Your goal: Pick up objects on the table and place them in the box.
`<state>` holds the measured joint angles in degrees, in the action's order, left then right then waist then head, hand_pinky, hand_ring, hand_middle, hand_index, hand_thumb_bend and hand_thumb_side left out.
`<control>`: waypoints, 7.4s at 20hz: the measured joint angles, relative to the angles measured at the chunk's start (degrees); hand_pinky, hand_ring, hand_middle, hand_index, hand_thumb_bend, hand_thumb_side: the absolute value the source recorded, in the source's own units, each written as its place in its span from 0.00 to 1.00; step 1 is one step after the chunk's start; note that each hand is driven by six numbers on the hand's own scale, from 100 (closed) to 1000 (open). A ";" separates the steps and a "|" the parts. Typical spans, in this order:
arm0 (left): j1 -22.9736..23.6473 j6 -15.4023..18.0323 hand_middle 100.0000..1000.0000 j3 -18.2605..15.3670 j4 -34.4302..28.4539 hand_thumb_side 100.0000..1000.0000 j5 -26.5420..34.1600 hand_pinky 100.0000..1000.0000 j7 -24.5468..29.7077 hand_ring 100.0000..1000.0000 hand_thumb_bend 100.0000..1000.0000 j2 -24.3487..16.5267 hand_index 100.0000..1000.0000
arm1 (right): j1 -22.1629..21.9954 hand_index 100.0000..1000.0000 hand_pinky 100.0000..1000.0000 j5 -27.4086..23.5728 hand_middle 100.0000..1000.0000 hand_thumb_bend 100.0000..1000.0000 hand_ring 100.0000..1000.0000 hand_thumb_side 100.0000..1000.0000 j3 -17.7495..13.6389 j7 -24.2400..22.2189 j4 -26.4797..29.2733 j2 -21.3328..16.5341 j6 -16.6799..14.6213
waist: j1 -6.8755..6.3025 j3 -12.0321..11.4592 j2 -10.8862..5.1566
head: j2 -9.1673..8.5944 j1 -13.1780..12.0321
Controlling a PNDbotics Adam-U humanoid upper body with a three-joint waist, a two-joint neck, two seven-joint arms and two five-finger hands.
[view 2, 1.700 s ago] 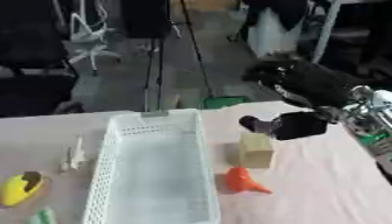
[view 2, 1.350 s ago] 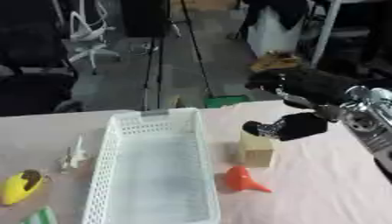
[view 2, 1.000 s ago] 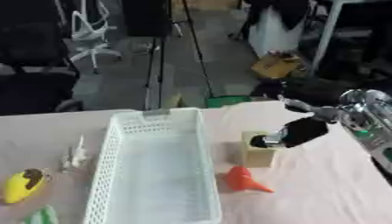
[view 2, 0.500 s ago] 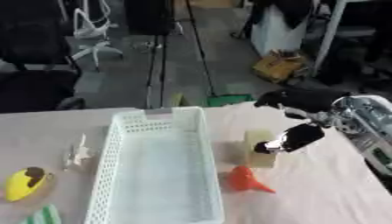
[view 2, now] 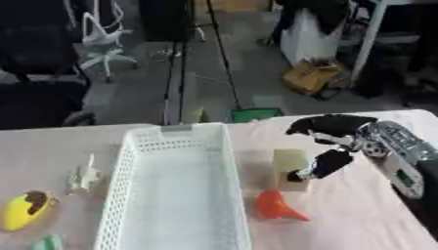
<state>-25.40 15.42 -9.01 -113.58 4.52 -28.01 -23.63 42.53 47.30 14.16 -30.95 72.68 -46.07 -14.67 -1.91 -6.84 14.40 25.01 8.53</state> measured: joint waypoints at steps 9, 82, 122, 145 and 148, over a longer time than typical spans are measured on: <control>-0.35 0.09 0.89 0.02 0.00 1.00 0.00 0.84 0.12 0.95 0.10 0.45 0.90 | 1.35 1.00 0.96 1.29 0.97 0.68 1.00 0.74 -0.35 -2.06 -4.42 1.17 -0.87 | -0.02 -0.49 0.37 | -0.40 0.65; -1.38 0.18 0.88 0.34 0.00 1.00 0.00 0.84 0.18 0.95 0.08 0.95 0.89 | 3.97 0.64 0.91 8.78 0.46 0.46 0.91 0.70 -1.37 4.27 -13.13 3.90 -1.80 | 0.81 -1.16 1.84 | -0.95 1.83; -1.24 0.18 0.88 0.34 0.00 1.00 -0.10 0.84 0.22 0.95 0.10 0.89 0.90 | 11.72 0.50 0.92 3.11 0.32 0.31 0.88 0.74 1.54 2.80 -3.68 2.46 -0.90 | 3.16 0.54 -1.49 | 0.20 0.54; -1.40 0.23 0.88 0.73 0.00 1.00 -0.11 0.84 0.74 0.95 0.11 0.88 0.90 | 21.39 0.46 0.93 0.24 0.28 0.30 0.88 0.75 6.06 -2.29 -3.25 11.43 -3.47 | 4.54 -1.37 -2.43 | 0.68 1.66; -1.68 0.23 0.88 0.73 0.00 1.00 -0.09 0.84 0.75 0.95 0.11 0.90 0.90 | 21.55 0.46 0.93 0.40 0.28 0.29 0.88 0.75 6.36 -2.30 -4.19 12.66 -3.55 | 4.44 -2.00 -2.25 | 0.71 1.83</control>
<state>-27.08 15.65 -8.28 -113.59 4.43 -27.27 -22.73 64.08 47.70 20.51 -33.25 68.49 -33.41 -18.23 2.53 -8.84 12.16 25.72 10.36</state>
